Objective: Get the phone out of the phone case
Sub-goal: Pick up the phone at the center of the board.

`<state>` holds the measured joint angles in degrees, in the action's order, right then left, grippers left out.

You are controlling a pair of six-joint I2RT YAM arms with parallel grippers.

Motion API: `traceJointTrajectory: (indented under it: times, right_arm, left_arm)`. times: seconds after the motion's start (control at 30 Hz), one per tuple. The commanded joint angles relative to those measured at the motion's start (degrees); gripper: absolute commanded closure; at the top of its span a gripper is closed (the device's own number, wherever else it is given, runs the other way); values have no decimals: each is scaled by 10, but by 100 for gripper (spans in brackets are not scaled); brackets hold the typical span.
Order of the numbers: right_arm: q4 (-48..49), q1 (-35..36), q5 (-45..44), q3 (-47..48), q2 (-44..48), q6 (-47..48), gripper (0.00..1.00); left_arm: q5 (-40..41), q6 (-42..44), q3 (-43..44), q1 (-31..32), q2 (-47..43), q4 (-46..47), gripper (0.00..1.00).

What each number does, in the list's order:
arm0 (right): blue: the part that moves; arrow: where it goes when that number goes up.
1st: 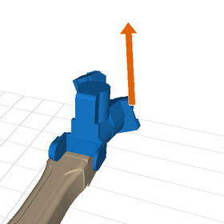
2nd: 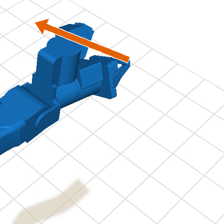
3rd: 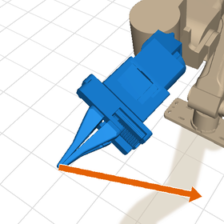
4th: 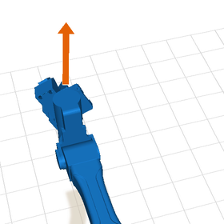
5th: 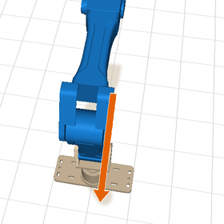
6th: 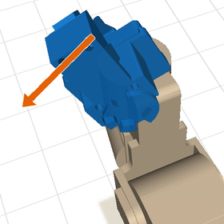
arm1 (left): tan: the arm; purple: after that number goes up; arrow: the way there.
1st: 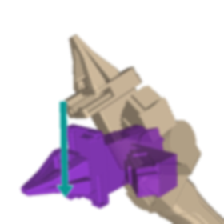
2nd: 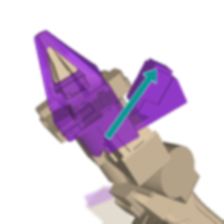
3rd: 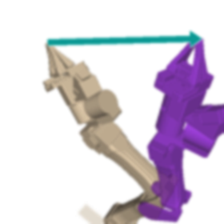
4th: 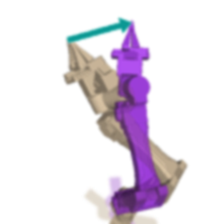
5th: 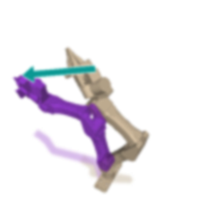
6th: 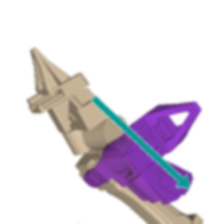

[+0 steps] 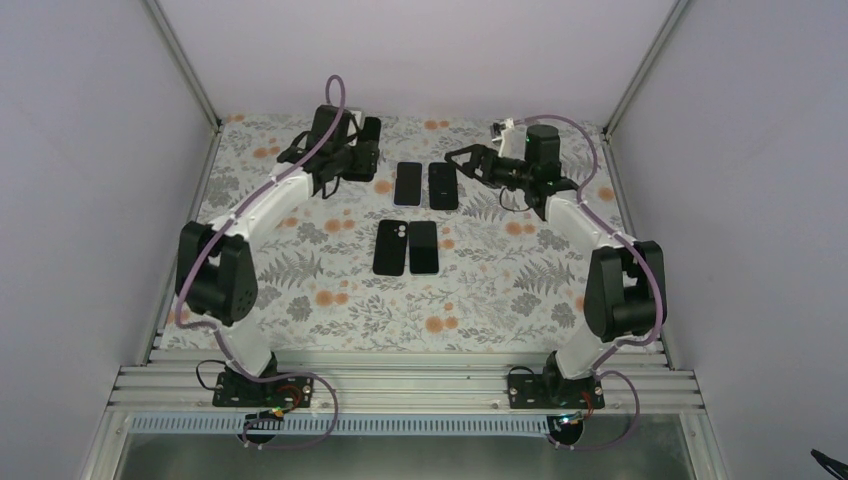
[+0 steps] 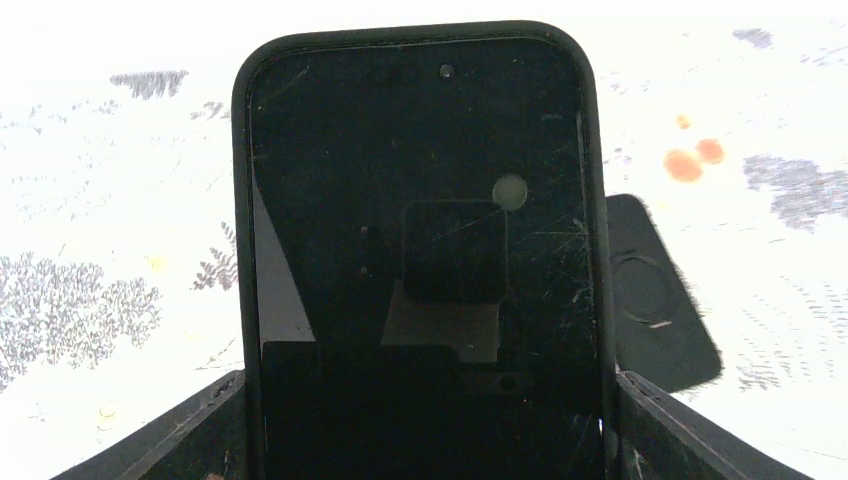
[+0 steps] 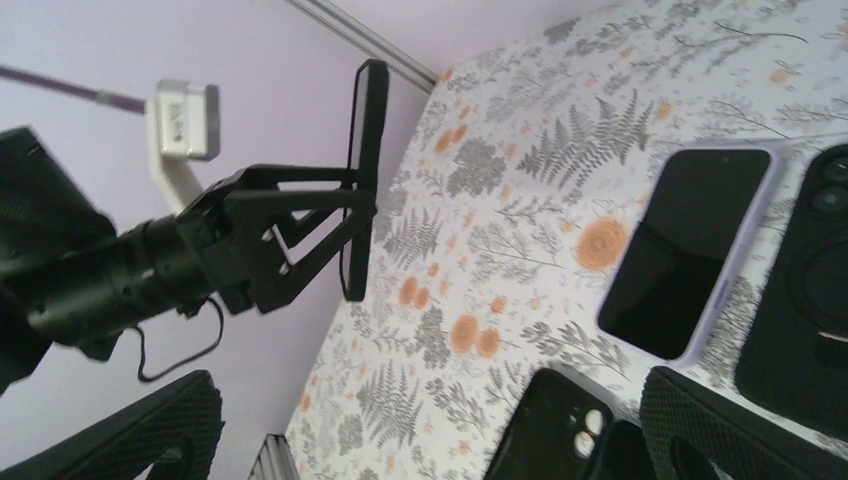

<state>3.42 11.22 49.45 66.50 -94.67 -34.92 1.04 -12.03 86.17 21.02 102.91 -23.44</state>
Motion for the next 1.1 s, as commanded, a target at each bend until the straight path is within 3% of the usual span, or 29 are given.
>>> traceJointTrajectory:
  times: [0.0, 0.23, 0.63, 1.07]
  right_arm:
    - [21, 21, 14, 40, -20, -50, 2]
    - [28, 63, 10, 82, -28, -86, 9]
    - [21, 85, -20, 84, 11, -101, 16]
    - [55, 86, -11, 45, 20, -156, 50]
  left_arm:
    - [-16, 5, -23, 21, -75, 54, 54]
    - [-4, 29, -22, 74, -134, 49, 54]
    - [34, 62, -3, 152, -140, 41, 54]
    - [56, 78, 34, 186, -115, 42, 56]
